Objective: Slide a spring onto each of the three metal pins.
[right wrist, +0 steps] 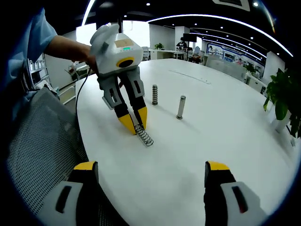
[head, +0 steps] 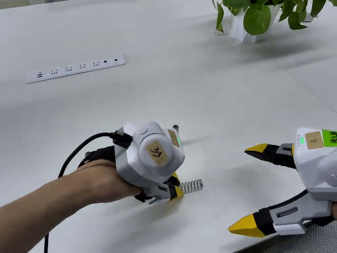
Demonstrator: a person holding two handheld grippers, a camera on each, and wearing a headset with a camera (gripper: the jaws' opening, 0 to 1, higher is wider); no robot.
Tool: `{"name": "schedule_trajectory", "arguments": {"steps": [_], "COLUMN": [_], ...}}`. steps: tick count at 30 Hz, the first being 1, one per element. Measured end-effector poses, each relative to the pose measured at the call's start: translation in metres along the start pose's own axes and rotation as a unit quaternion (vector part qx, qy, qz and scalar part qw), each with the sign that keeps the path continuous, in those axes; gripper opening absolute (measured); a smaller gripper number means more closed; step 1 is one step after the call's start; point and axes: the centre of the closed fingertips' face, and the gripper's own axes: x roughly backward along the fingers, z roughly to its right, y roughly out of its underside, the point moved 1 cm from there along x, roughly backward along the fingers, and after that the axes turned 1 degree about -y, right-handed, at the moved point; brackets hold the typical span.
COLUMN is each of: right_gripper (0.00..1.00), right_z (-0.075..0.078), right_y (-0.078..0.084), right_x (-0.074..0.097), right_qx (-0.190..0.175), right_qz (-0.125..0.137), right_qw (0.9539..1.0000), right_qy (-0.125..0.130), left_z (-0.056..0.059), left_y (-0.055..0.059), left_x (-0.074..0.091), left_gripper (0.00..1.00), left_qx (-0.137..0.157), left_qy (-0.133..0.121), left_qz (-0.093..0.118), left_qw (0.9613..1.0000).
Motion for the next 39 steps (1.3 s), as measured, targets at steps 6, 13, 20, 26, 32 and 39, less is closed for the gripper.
{"name": "schedule_trajectory", "arguments": {"steps": [6, 13, 20, 26, 32, 39], "right_gripper": [0.94, 0.93, 0.89, 0.85, 0.78, 0.59], "right_z": [-0.002, 0.000, 0.002, 0.005, 0.003, -0.013], "right_y": [0.000, -0.007, -0.020, -0.038, -0.054, -0.066], "right_x": [0.000, 0.005, 0.013, 0.019, 0.017, 0.008], "right_qx": [0.000, -0.004, -0.018, -0.036, -0.046, -0.015], "right_qz": [0.000, 0.007, 0.031, 0.058, 0.076, 0.056], "right_qw": [1.0000, 1.0000, 0.9993, 0.9977, 0.9957, 0.9951], "right_qy": [0.000, 0.006, 0.006, 0.002, -0.025, -0.080], "left_z": [0.001, -0.001, -0.003, -0.002, 0.006, 0.015], "left_y": [0.001, 0.002, 0.000, -0.014, -0.018, -0.028], "left_x": [0.000, 0.002, 0.006, 0.022, 0.038, 0.050], "left_gripper": [0.10, 0.10, 0.10, 0.10, 0.10, 0.10], "left_qx": [0.010, 0.062, 0.098, 0.131, 0.127, 0.078], "left_qy": [0.000, -0.003, -0.016, -0.029, -0.037, -0.045], "left_qz": [-0.012, 0.018, 0.061, 0.126, 0.167, 0.188], "left_qw": [0.9999, 0.9979, 0.9932, 0.9829, 0.9771, 0.9780]}}
